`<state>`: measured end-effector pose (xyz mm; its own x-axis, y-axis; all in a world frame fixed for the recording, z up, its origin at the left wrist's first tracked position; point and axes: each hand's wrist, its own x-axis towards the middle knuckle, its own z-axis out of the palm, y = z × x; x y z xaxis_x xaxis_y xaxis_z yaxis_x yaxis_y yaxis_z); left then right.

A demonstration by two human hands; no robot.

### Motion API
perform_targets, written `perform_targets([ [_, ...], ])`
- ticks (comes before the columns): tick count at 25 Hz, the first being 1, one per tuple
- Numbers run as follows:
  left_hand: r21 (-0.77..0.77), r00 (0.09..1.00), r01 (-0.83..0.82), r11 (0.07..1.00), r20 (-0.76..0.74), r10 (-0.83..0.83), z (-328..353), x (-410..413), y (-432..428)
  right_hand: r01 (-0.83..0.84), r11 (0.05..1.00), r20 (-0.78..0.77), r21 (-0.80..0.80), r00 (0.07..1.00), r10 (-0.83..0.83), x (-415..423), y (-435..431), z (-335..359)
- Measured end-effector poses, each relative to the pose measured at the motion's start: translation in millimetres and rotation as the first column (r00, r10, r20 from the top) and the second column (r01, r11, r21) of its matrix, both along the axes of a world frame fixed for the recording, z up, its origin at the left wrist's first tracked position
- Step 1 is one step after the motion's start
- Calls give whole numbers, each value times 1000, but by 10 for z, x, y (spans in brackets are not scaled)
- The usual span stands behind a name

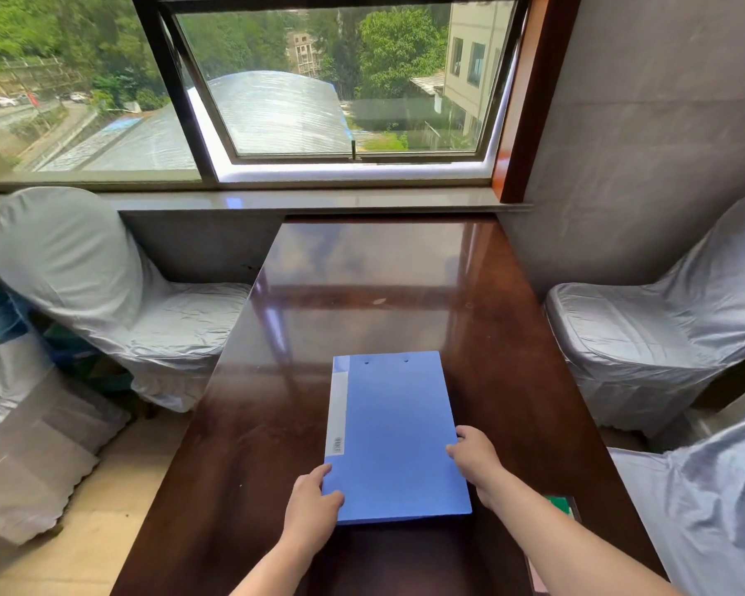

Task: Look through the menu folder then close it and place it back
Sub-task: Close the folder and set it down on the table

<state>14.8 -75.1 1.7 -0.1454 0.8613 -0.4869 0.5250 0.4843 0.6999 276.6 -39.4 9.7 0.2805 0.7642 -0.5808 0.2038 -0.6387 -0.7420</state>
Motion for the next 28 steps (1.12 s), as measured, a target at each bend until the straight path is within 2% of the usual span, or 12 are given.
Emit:
perform_targets([
  [5,29,998,-20,999,66,18,4,-36,21,7,1000,43,-26,999,-6,21,-54,-71],
  [12,20,982,-164,986,95,161,-19,-119,42,77,997,102,2,992,-76,181,-189,-142],
  [16,1,982,-133,991,132,132,-58,-150,100,67,998,80,-14,995,-65,184,-196,-128],
  [20,-26,979,-84,996,186,87,-79,-138,179,-26,998,14,-54,1000,26,88,-104,-115],
  [23,-47,972,-75,996,221,84,-101,-130,240,-103,993,30,-61,994,105,17,-55,-154],
  [28,-6,971,-18,1000,239,19,-153,-129,289,-92,995,51,-47,994,94,42,-96,-206],
])
